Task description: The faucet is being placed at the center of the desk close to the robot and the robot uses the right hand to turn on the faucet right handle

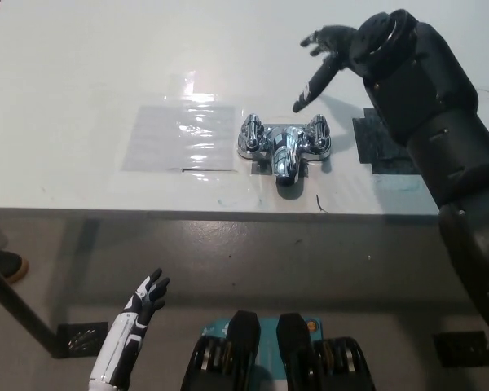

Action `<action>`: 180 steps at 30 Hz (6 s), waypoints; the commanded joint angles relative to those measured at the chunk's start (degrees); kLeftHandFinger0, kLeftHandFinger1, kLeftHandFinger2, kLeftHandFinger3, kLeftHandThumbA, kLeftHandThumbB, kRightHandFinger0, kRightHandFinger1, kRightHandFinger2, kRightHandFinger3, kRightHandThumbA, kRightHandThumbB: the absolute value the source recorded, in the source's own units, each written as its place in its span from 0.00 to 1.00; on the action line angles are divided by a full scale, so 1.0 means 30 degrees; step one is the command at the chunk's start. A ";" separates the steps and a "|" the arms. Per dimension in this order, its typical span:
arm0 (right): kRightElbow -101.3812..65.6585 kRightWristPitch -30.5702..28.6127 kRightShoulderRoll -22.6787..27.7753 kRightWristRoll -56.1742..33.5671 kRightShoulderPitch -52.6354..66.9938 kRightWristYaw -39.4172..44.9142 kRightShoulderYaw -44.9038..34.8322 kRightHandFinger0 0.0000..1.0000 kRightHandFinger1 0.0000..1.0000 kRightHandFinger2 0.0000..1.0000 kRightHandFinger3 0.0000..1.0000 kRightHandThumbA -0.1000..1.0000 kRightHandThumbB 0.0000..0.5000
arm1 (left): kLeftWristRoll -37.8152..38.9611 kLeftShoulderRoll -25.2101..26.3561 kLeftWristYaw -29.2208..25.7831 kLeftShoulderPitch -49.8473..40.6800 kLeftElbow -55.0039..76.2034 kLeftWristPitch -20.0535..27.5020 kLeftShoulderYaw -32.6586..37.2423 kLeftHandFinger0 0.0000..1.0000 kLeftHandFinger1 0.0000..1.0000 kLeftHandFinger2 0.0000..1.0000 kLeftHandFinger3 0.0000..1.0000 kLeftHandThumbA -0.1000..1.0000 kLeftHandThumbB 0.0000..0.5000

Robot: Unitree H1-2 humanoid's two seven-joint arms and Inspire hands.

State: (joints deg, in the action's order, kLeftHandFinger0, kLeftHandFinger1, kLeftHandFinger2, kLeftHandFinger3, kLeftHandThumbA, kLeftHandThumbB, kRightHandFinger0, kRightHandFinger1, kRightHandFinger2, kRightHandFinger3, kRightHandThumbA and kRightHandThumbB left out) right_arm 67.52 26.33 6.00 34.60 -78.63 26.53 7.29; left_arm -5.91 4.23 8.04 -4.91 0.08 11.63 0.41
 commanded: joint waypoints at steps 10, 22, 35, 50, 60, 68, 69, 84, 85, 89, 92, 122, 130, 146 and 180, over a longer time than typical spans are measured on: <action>0.2464 0.0198 0.0112 -0.1315 -0.2240 -0.1563 0.0845 1.00 1.00 1.00 1.00 1.00 0.22 | -0.0549 0.0159 -0.0550 0.0170 0.0290 0.0671 0.0097 1.00 1.00 1.00 1.00 1.00 1.00; 0.3226 0.0198 -0.0340 -0.1987 -0.2514 -0.2056 0.1360 1.00 1.00 1.00 1.00 1.00 0.27 | -0.1133 0.0195 -0.0610 0.0348 0.0642 0.0265 0.0097 1.00 1.00 1.00 1.00 1.00 1.00; 0.3222 0.0083 -0.0620 -0.2757 -0.2402 -0.1398 0.1751 1.00 1.00 1.00 1.00 1.00 0.13 | -0.1659 0.0220 -0.0588 0.0360 0.0863 0.0178 0.0197 1.00 1.00 1.00 1.00 1.00 1.00; 0.3703 0.0198 -0.0572 -0.2562 -0.2225 -0.2197 0.3836 1.00 1.00 1.00 1.00 0.93 0.20 | -0.1562 0.0248 -0.0515 0.0604 0.0833 0.0185 0.0104 1.00 1.00 1.00 1.00 1.00 1.00; 0.3793 -0.0093 -0.0617 -0.2665 -0.2144 -0.1179 0.4236 1.00 1.00 1.00 1.00 0.89 0.00 | -0.1396 0.0246 -0.0471 0.0699 0.0839 0.0220 0.0079 1.00 1.00 1.00 1.00 1.00 1.00; 0.3978 -0.0453 -0.0724 -0.2152 -0.2259 0.0472 0.5325 1.00 1.00 1.00 1.00 0.87 0.00 | -0.1327 0.0264 -0.0466 0.0737 0.0781 0.0239 0.0060 1.00 1.00 1.00 1.00 1.00 1.00; 0.3995 -0.0424 -0.0754 -0.2153 -0.2254 0.0532 0.5441 1.00 1.00 1.00 1.00 0.86 0.00 | -0.1438 0.0280 -0.0503 0.0733 0.0800 0.0260 0.0070 1.00 1.00 1.00 1.00 1.00 1.00; 0.4009 -0.0450 -0.1018 -0.1437 -0.1786 0.0327 0.7842 1.00 1.00 1.00 1.00 0.83 0.11 | -0.1307 0.0343 -0.0422 0.1001 0.0903 0.0189 0.0073 1.00 1.00 1.00 1.00 1.00 1.00; 0.4089 -0.0480 -0.0996 -0.1375 -0.1830 0.0591 0.7997 1.00 1.00 1.00 1.00 0.88 0.13 | -0.1340 0.0348 -0.0421 0.1015 0.0929 0.0164 0.0084 1.00 1.00 1.00 1.00 1.00 1.00; 0.4117 -0.0739 -0.0935 -0.1064 -0.1853 0.1005 0.8706 1.00 1.00 1.00 1.00 0.84 0.19 | -0.1388 0.0330 -0.0472 0.1080 0.0967 0.0071 0.0058 1.00 1.00 1.00 1.00 1.00 1.00; 0.4156 -0.0614 -0.0895 -0.1024 -0.1841 0.0830 0.9014 1.00 1.00 1.00 1.00 0.79 0.23 | -0.1403 0.0416 -0.0450 0.1139 0.0916 0.0091 0.0032 1.00 1.00 1.00 1.00 1.00 1.00; 0.4439 -0.0566 0.0097 0.0675 -0.1802 -0.0159 1.1547 1.00 1.00 1.00 1.00 0.77 0.48 | -0.1581 0.0563 -0.0498 0.1383 0.1009 0.0350 0.0046 1.00 1.00 1.00 1.00 1.00 1.00; 0.4591 -0.0724 0.0505 0.0797 -0.2174 0.1039 1.2208 1.00 1.00 1.00 1.00 0.83 0.59 | -0.1760 0.0552 -0.0549 0.1425 0.1059 0.0239 0.0055 1.00 1.00 1.00 1.00 1.00 1.00; 0.4170 0.0195 0.0735 -0.0581 -0.1463 -0.3382 1.0054 1.00 1.00 1.00 1.00 0.58 0.82 | -0.1849 0.0591 -0.0428 0.1460 0.1115 0.0178 0.0121 1.00 1.00 1.00 1.00 1.00 1.00; 0.3135 -0.1187 0.1822 0.0705 -0.1289 -0.4530 1.0336 1.00 1.00 1.00 1.00 0.65 0.99 | -0.2044 0.0502 -0.0488 0.1235 0.1365 -0.0281 0.0126 1.00 1.00 1.00 1.00 1.00 1.00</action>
State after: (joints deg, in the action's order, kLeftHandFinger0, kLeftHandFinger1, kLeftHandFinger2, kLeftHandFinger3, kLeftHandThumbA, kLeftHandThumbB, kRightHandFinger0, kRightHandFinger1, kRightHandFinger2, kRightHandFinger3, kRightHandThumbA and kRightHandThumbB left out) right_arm 79.97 24.10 6.76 35.83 -77.85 12.46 38.64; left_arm -11.80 5.51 8.04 -1.29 2.12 10.74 0.43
